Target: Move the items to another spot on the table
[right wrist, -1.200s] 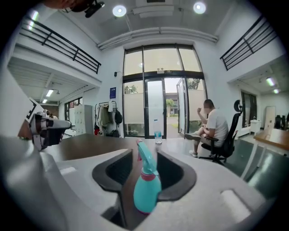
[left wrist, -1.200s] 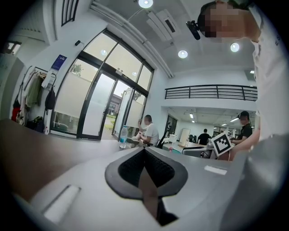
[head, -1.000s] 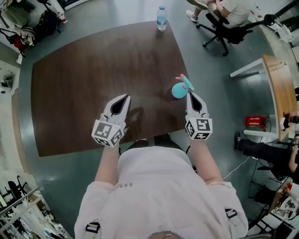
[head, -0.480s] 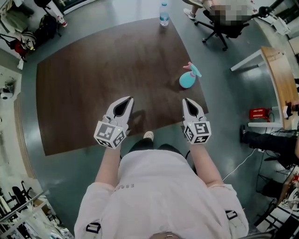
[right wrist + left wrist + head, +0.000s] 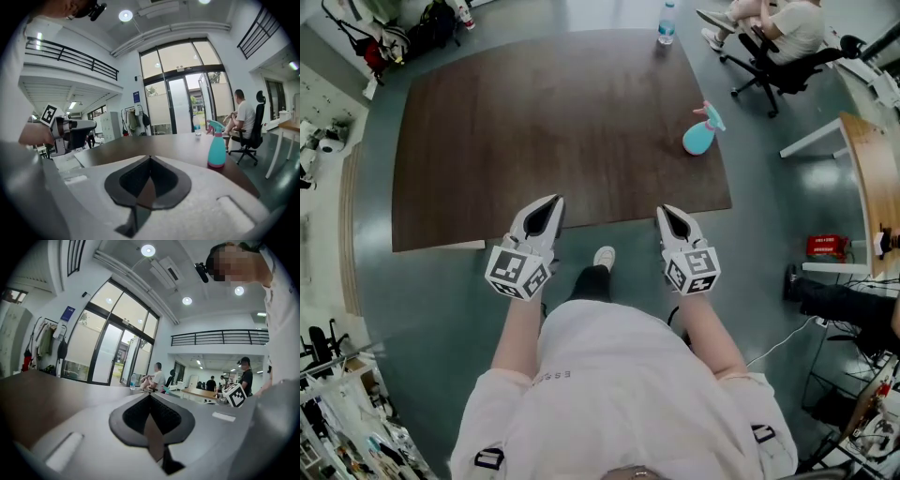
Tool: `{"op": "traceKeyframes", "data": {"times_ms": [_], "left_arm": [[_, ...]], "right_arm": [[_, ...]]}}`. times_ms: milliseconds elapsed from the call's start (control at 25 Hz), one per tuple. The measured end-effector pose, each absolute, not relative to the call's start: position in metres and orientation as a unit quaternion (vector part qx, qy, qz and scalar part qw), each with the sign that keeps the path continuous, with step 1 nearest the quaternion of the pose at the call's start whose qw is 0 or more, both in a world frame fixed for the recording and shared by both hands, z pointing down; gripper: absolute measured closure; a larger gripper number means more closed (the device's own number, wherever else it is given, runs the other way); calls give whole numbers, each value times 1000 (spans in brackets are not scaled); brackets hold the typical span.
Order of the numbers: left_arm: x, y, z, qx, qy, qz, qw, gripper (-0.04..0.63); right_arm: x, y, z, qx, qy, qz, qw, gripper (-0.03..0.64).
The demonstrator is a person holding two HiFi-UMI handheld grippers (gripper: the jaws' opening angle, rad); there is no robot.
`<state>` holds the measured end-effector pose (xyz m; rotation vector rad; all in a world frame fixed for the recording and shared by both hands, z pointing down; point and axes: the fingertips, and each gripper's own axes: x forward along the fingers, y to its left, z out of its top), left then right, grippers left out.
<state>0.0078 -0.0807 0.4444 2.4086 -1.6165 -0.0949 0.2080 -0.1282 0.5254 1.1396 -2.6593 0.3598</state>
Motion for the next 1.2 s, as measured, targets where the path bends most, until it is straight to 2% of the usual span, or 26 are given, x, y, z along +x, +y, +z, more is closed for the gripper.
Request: {"op": "traceKeyframes", "data": {"times_ms": [240, 560, 1200], "left_arm": [[-3, -10, 435, 799, -590, -36, 111, 580], [-47, 67, 433, 767, -629, -49, 121, 580], [-139, 144, 447, 790, -597, -26, 136, 580]], "right_arm": [[196, -73, 514, 349, -924, 108, 111, 627], [138, 2, 499, 284, -949, 58, 126, 627], [24, 75, 494, 315, -940, 44, 123, 627]]}}
